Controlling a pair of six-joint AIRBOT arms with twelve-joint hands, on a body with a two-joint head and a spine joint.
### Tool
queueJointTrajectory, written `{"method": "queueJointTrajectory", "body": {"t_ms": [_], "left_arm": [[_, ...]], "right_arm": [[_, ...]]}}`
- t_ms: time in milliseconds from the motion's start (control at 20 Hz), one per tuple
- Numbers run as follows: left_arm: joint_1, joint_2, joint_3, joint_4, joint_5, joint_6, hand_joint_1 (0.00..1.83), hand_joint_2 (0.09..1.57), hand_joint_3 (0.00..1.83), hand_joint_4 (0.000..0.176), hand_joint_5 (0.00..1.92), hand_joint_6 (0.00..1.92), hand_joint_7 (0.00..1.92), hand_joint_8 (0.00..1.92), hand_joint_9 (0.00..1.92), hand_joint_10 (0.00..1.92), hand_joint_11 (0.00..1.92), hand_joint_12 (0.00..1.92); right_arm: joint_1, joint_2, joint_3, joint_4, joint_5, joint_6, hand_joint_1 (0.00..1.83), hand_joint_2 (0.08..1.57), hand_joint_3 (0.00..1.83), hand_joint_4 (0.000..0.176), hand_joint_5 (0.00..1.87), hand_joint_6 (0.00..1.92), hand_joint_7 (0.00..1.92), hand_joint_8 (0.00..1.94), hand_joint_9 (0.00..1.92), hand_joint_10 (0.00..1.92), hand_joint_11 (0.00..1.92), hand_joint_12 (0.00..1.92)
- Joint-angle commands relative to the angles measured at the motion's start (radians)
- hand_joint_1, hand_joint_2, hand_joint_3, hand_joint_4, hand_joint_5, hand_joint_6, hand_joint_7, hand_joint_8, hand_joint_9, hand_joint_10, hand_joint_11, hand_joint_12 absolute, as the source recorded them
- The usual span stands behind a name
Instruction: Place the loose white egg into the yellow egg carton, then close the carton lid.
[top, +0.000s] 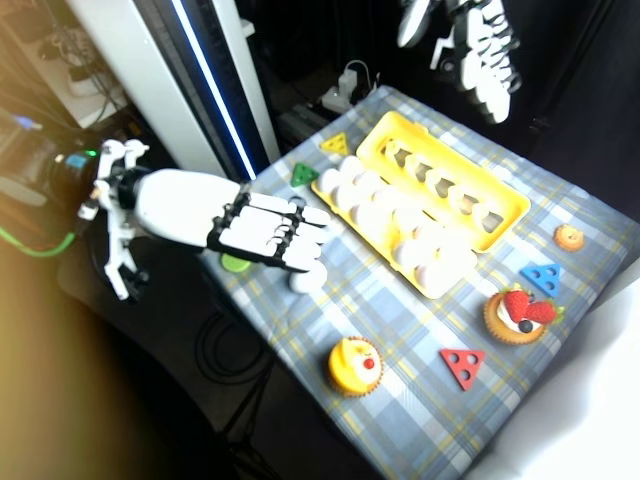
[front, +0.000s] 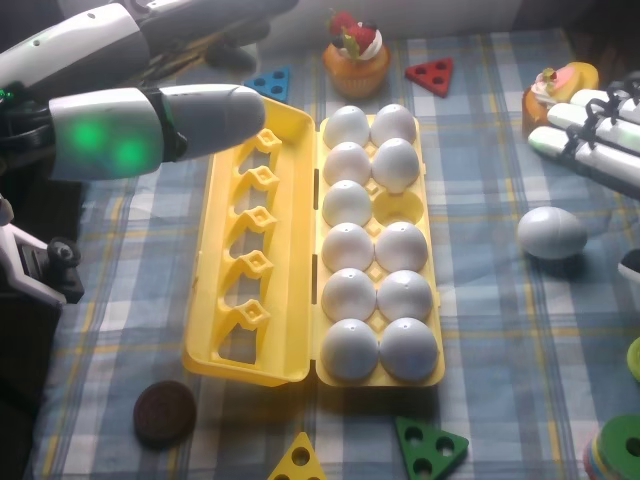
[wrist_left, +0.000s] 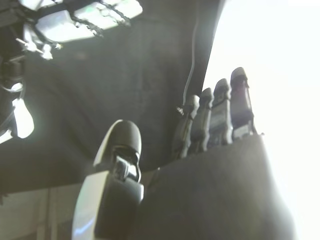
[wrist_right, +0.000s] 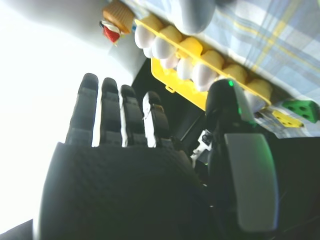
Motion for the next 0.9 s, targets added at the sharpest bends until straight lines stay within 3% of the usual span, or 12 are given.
{"method": "queueJointTrajectory", "body": {"t_ms": [0,100,150,250,350,400,500,550,600,650,700,850], "left_arm": [[-0.015,-0.002,0.005,-0.030,-0.125,-0.006,0.32,1.41,0.01,0.024,0.07,0.02,0.04,0.00,0.03,0.12,0.00,0.92],[-0.015,-0.002,0.005,-0.030,-0.125,-0.006,0.28,1.42,0.00,0.033,0.05,0.01,0.01,0.00,0.03,0.08,0.00,0.85],[-0.015,-0.003,0.005,-0.031,-0.125,-0.006,0.30,1.42,0.00,0.033,0.06,0.00,0.02,0.00,0.04,0.07,0.00,0.95],[-0.015,-0.003,0.005,-0.032,-0.126,-0.006,0.34,1.41,0.00,0.023,0.09,0.01,0.05,0.01,0.07,0.07,0.00,1.08],[-0.016,-0.004,0.007,-0.033,-0.126,-0.006,0.32,1.42,0.00,0.037,0.07,0.00,0.03,0.00,0.05,0.05,0.00,1.00],[-0.016,-0.004,0.007,-0.034,-0.126,-0.006,0.30,1.42,0.00,0.042,0.06,0.00,0.02,0.00,0.04,0.04,0.00,0.89],[-0.015,-0.004,0.008,-0.037,-0.126,-0.006,0.32,1.42,0.00,0.041,0.06,0.01,0.03,0.00,0.05,0.04,0.00,0.87],[-0.015,-0.004,0.008,-0.038,-0.127,-0.006,0.29,1.42,0.00,0.051,0.05,0.00,0.01,0.00,0.04,0.03,0.00,0.88],[-0.015,-0.004,0.008,-0.038,-0.127,-0.006,0.30,1.41,0.00,0.049,0.06,0.00,0.02,0.00,0.05,0.03,0.00,0.96],[-0.015,-0.005,0.009,-0.039,-0.128,-0.006,0.30,1.42,0.00,0.049,0.06,0.00,0.03,0.00,0.06,0.03,0.00,0.98],[-0.015,-0.005,0.009,-0.041,-0.131,-0.006,0.32,1.42,0.00,0.036,0.09,0.01,0.06,0.01,0.09,0.04,0.00,1.10],[-0.015,-0.005,0.010,-0.041,-0.132,-0.006,0.34,1.41,0.00,0.066,0.05,0.00,0.04,0.00,0.07,0.03,0.00,1.06]], "right_arm": [[0.007,0.002,0.004,-0.003,0.123,-0.005,0.77,1.25,0.02,0.000,0.00,0.00,0.04,0.01,0.04,0.02,0.00,1.01],[0.007,0.002,0.004,-0.003,0.123,-0.005,0.76,1.26,0.01,0.000,0.00,0.00,0.02,0.00,0.02,0.02,0.00,0.94],[0.007,0.000,0.007,-0.002,0.117,-0.005,0.78,1.27,0.00,0.000,0.00,0.00,0.01,0.00,0.00,0.01,0.00,0.72],[0.008,-0.011,0.015,-0.001,0.105,-0.005,0.75,1.27,0.00,0.000,0.00,0.00,0.02,0.00,0.00,0.00,0.00,0.68],[0.017,-0.034,0.034,0.000,0.080,-0.005,0.72,1.28,0.01,0.000,0.00,0.00,0.02,0.00,0.00,0.00,0.00,0.65],[0.022,-0.047,0.043,0.000,0.067,-0.005,0.74,1.27,0.00,0.000,0.00,0.00,0.04,0.01,0.02,0.02,0.00,0.75],[0.043,-0.075,0.066,0.000,0.035,-0.005,0.74,1.26,0.00,0.000,0.02,0.01,0.10,0.02,0.07,0.08,0.00,1.16],[0.052,-0.088,0.075,0.001,0.022,-0.005,0.79,1.24,0.00,0.000,0.03,0.02,0.13,0.03,0.09,0.15,0.00,1.34],[0.060,-0.102,0.088,0.007,0.008,-0.005,0.79,1.23,0.00,0.000,0.04,0.03,0.14,0.02,0.02,0.33,0.00,1.36],[0.066,-0.116,0.100,0.015,-0.004,-0.005,0.82,1.22,0.00,0.000,0.05,0.04,0.15,0.01,0.00,0.36,0.00,1.31],[0.073,-0.131,0.114,0.023,-0.019,-0.005,0.84,1.23,0.00,0.000,0.07,0.04,0.17,0.02,0.00,0.40,0.00,1.30],[0.095,-0.168,0.147,0.029,-0.063,-0.005,0.90,1.21,0.00,0.000,0.11,0.05,0.20,0.01,0.00,0.48,0.00,1.33]]}}
